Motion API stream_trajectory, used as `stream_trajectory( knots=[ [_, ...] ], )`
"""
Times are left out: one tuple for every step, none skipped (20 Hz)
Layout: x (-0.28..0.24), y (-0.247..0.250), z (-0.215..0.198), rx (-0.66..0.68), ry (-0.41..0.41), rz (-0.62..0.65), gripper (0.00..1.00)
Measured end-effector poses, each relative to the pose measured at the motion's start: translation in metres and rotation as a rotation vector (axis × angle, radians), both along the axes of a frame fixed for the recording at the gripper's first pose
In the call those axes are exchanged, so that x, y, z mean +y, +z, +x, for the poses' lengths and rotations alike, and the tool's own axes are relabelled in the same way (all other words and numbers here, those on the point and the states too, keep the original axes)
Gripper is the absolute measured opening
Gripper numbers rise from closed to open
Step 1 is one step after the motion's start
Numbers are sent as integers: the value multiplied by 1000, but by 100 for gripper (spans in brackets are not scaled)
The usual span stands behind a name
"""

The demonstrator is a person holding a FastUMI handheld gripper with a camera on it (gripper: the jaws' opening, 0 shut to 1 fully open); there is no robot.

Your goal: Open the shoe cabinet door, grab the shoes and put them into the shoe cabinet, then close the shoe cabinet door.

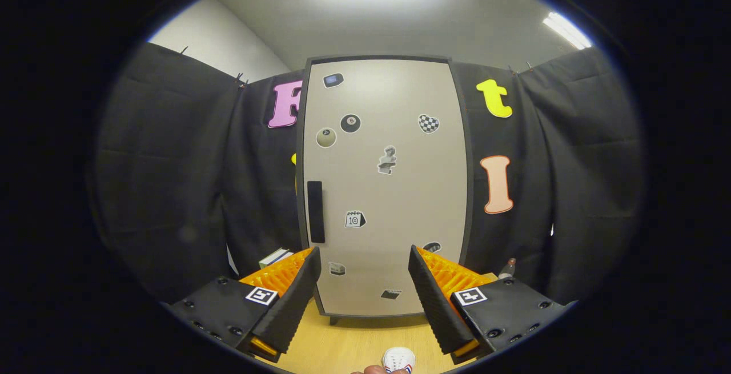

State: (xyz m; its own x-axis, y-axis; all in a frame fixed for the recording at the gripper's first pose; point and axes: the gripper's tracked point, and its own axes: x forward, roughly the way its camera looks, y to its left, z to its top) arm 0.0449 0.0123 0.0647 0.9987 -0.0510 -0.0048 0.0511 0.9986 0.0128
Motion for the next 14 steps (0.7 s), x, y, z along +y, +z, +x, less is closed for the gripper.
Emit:
stream_trajectory(
  knots=[
    [6, 4, 9, 2, 9, -4, 96],
    [14, 9, 19, 4, 25, -3, 96],
    [24, 10, 30, 14, 48, -2, 96],
    [33, 11, 42, 30, 60, -4, 96],
    [39, 11, 55, 46, 70, -12, 96],
    [46, 13, 69, 51, 71, -20, 96],
    [52, 15, 83, 58, 70, -36, 96],
    [56, 17, 97, 60, 63, -53, 96],
    [61, 18, 111, 61, 61, -66, 97],
    [66, 21, 126, 56, 61, -78, 98],
    [67, 20, 139, 60, 50, -85, 97],
    [70, 19, 152, 67, 46, -86, 98],
    [73, 17, 163, 76, 44, -83, 97],
    [74, 15, 174, 87, 41, -78, 98]
  ],
)
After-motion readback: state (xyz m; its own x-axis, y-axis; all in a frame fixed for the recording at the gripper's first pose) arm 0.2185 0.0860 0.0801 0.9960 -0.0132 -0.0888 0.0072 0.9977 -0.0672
